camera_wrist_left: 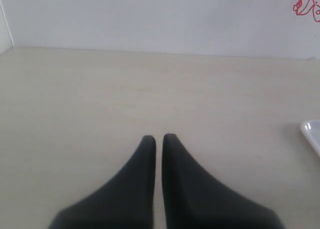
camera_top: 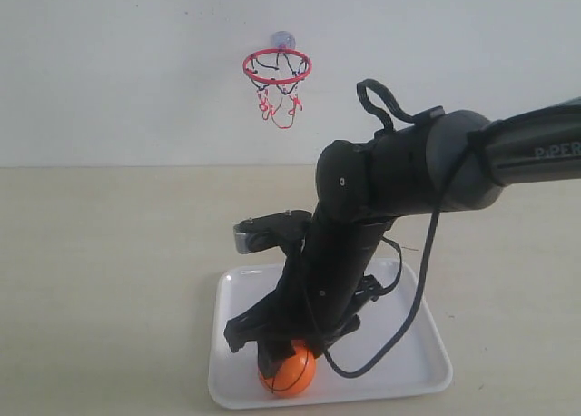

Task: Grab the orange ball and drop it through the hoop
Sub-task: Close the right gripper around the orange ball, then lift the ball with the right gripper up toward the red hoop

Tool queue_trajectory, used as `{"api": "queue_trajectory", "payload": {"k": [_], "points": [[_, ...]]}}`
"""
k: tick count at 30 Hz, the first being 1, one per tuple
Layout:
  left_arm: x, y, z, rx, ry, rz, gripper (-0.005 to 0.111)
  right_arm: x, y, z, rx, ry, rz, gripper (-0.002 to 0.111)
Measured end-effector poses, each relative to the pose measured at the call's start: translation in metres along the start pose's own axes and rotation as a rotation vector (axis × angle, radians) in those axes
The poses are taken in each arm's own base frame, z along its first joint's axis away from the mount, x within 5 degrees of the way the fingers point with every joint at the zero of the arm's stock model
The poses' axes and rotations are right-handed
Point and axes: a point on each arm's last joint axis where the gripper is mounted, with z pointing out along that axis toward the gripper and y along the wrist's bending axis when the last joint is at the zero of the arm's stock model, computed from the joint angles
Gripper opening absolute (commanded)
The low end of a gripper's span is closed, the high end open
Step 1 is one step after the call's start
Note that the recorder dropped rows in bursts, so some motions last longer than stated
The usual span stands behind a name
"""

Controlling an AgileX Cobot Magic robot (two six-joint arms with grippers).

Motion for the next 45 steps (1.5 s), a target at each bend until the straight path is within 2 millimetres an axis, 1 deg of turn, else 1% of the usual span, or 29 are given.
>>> {"api": "queue_trajectory", "payload": {"k": [1,2,10,14,16,19,23,26,30,33,36,41,43,45], "points": [[0.000,0.000,0.000,0.000,0.000,0.000,0.004,0.000,0.000,0.000,0.000,0.000,0.002,0.007],[0.000,0.000,0.000,0.000,0.000,0.000,0.004,0.000,0.000,0.000,0.000,0.000,0.005,0.000],[0.000,0.000,0.000,0.000,0.000,0.000,0.004,-0.001,0.001,-0.001,0.000,0.005,-0.005,0.000],[0.000,0.000,0.000,0.000,0.000,0.000,0.004,-0.002,0.004,-0.013,-0.010,0.019,-0.084,0.000],[0.000,0.000,0.000,0.000,0.000,0.000,0.004,-0.002,0.008,-0.027,-0.016,-0.005,-0.134,0.000],[0.000,0.000,0.000,0.000,0.000,0.000,0.004,-0.003,0.014,-0.056,-0.017,-0.080,-0.206,0.000],[0.000,0.000,0.000,0.000,0.000,0.000,0.004,-0.001,0.017,-0.090,0.038,-0.165,-0.326,0.000],[0.000,0.000,0.000,0.000,0.000,0.000,0.004,0.002,0.014,-0.110,0.123,-0.203,-0.398,0.000],[0.000,0.000,0.000,0.000,0.000,0.000,0.004,0.005,0.009,-0.130,0.214,-0.242,-0.396,0.000],[0.000,0.000,0.000,0.000,0.000,0.000,0.004,0.004,-0.004,-0.142,0.241,-0.284,-0.336,0.000],[0.000,0.000,0.000,0.000,0.000,0.000,0.004,0.002,-0.030,-0.153,0.262,-0.323,-0.247,0.000],[0.000,0.000,0.000,0.000,0.000,0.000,0.004,0.002,-0.094,-0.172,0.240,-0.415,-0.034,0.000],[0.000,0.000,0.000,0.000,0.000,0.000,0.004,0.004,-0.116,-0.181,0.203,-0.466,0.010,0.000],[0.000,0.000,0.000,0.000,0.000,0.000,0.004,0.006,-0.133,-0.191,0.127,-0.547,0.032,0.000]]}}
